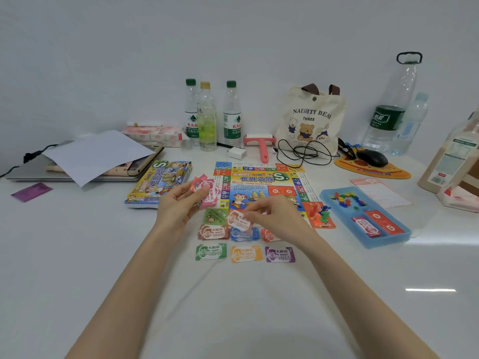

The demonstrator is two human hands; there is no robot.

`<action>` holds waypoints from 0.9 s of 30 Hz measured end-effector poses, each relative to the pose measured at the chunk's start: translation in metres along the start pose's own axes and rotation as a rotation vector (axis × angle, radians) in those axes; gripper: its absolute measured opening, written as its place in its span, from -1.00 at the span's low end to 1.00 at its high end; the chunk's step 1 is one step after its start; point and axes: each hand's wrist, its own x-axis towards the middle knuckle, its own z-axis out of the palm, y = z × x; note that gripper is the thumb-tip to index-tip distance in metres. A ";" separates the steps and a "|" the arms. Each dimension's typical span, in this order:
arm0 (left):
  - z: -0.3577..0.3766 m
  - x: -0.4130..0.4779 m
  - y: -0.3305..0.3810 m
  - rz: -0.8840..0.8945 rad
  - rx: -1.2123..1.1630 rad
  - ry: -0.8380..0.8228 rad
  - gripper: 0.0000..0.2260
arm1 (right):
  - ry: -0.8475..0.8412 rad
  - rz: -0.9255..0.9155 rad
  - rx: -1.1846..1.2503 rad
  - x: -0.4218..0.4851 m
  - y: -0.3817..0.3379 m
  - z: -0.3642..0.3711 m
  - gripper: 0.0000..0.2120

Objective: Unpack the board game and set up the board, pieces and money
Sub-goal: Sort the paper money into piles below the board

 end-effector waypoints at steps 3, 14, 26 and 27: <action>-0.006 0.005 0.002 0.013 -0.020 0.034 -0.70 | -0.075 -0.006 0.010 0.012 -0.008 0.013 -0.92; -0.010 0.008 0.004 0.032 -0.052 0.021 -0.72 | -0.177 -0.035 -0.105 0.039 -0.015 0.040 -0.95; -0.010 0.008 0.006 0.040 -0.073 0.010 -0.73 | -0.186 -0.123 -0.399 0.028 -0.024 0.038 -0.66; -0.010 0.008 0.006 0.039 -0.077 0.014 -0.72 | -0.198 -0.129 -0.434 0.025 -0.026 0.037 -0.62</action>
